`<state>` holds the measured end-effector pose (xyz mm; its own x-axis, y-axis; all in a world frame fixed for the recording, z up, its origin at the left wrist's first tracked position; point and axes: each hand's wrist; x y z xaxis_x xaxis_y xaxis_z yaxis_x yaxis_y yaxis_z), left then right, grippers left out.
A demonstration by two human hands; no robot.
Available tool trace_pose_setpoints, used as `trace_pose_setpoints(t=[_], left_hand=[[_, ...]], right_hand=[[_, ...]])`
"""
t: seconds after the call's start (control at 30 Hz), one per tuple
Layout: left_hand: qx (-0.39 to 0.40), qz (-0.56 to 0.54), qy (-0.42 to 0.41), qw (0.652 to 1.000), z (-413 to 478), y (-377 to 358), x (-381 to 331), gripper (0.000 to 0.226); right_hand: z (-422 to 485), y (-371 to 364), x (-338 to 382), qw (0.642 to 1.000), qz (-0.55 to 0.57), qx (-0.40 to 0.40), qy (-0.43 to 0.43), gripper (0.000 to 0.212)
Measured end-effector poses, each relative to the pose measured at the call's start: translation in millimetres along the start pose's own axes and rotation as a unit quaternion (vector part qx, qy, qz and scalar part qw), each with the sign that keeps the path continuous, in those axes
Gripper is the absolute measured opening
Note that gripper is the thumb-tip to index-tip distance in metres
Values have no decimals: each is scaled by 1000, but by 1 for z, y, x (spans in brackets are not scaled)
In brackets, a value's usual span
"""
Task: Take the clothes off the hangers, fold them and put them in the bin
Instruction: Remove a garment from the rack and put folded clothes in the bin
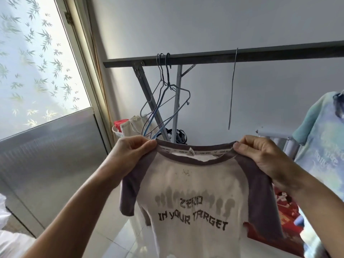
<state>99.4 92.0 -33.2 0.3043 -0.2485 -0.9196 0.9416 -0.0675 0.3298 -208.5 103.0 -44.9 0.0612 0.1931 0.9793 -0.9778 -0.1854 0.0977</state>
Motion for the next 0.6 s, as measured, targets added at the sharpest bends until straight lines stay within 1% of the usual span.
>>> trace_pose_setpoints(t=[0.07,0.13,0.2,0.27,0.3,0.33,0.4,0.5,0.6], left_hand=[[-40,4,43,998,2,-14,12,31],[-65,-10,68,996,2,-30,18,37],[-89,-23,65,994,-3,-48,15,39],[-94,-16,56,994,-10,-66,10,38],[-85,-17,48,995,-13,-75,9,37],[-76,-23,38,996,-16,-83,10,35],[-68,-26,21,997,-21,-98,11,30],[-59,-33,-14,998,-25,-113,10,20],[-46,-26,-39,998,-27,-121,6,18]], right_hand=[[4,-8,-11,997,-38,-63,-18,32],[6,-19,-20,991,-60,-114,-24,31],[6,-31,-25,986,-55,-155,-17,27],[3,-44,-29,981,-52,-185,-7,37],[2,-51,-30,980,-51,-191,-3,42],[0,-58,-30,980,-52,-191,5,42],[-2,-71,-32,981,-65,-184,20,38],[-3,-83,-34,979,-91,-176,42,39],[-4,-87,-31,978,-119,-167,39,39]])
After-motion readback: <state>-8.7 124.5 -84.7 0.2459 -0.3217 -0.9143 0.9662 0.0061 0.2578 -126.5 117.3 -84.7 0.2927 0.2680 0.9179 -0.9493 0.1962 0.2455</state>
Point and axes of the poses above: each hand's wrist, its own z-axis towards the middle knuckle, its own y-axis out of the back of the hand, x = y × z, and after that the axes turned 8 degrees about x, right-handed
